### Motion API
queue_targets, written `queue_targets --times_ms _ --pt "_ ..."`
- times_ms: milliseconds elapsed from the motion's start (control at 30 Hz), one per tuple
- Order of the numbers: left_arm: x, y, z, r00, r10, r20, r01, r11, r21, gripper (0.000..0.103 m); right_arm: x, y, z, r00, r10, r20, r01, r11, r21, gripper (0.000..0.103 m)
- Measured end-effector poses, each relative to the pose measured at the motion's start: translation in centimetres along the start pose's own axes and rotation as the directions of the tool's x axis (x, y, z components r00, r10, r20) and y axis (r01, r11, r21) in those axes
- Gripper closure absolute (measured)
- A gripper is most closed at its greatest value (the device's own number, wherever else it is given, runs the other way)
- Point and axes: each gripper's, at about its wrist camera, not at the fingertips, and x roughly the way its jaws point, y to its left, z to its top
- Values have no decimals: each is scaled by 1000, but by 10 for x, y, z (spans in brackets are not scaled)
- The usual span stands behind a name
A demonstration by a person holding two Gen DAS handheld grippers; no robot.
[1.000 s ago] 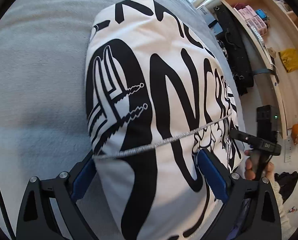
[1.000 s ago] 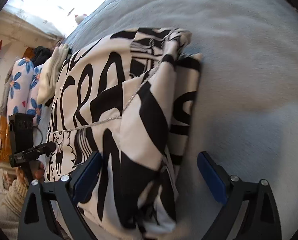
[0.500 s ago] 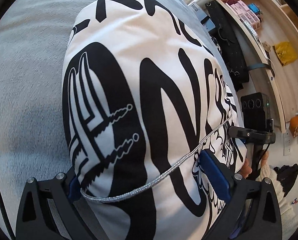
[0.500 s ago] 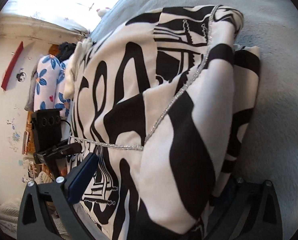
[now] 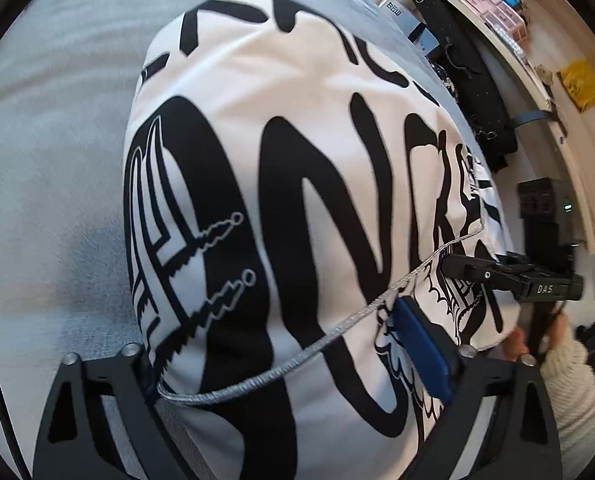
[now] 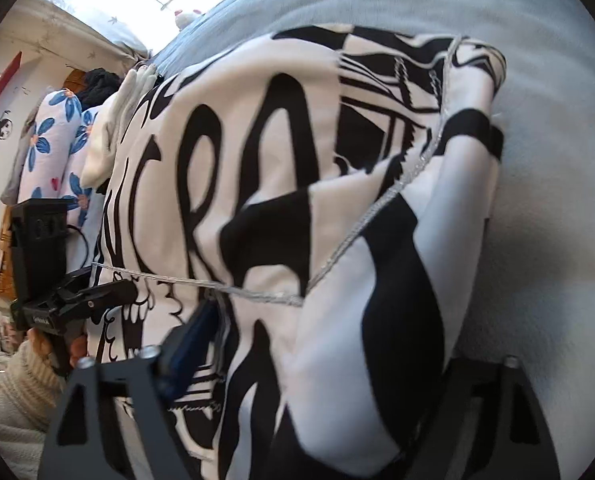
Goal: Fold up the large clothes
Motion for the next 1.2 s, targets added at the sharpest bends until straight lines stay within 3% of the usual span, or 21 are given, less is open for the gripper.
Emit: queue_targets --times_ms 133,233,367,533,700,967,1067,1200 --pt "-13 -27 0 994 87 63 -92 993 78 36 -16 19 -5 997 -65 49 66 998 -6 55" --pt "-26 -51 0 982 147 121 -164 976 142 48 -28 42 -9 988 -136 73 138 990 -18 68" --pt "-44 -74 -2 965 202 170 -233 953 194 52 -40 75 -17 974 -202 102 207 978 -36 74" --pt "-81 -74 -4 959 223 173 -255 946 200 53 -47 118 -25 976 -182 115 187 982 -35 75" --pt "-139 -44 -25 954 245 171 -274 945 180 53 -56 154 -33 983 -139 119 147 987 -64 75" --pt "-227 24 -44 947 272 174 -289 954 84 53 -38 264 -26 991 -78 109 96 980 -175 75" --pt "-264 60 -47 937 286 200 -301 952 49 53 -27 309 -16 992 -49 120 75 972 -223 75" --pt "-313 104 -35 912 326 249 -342 939 23 53 -9 368 10 991 -15 131 51 959 -280 75"
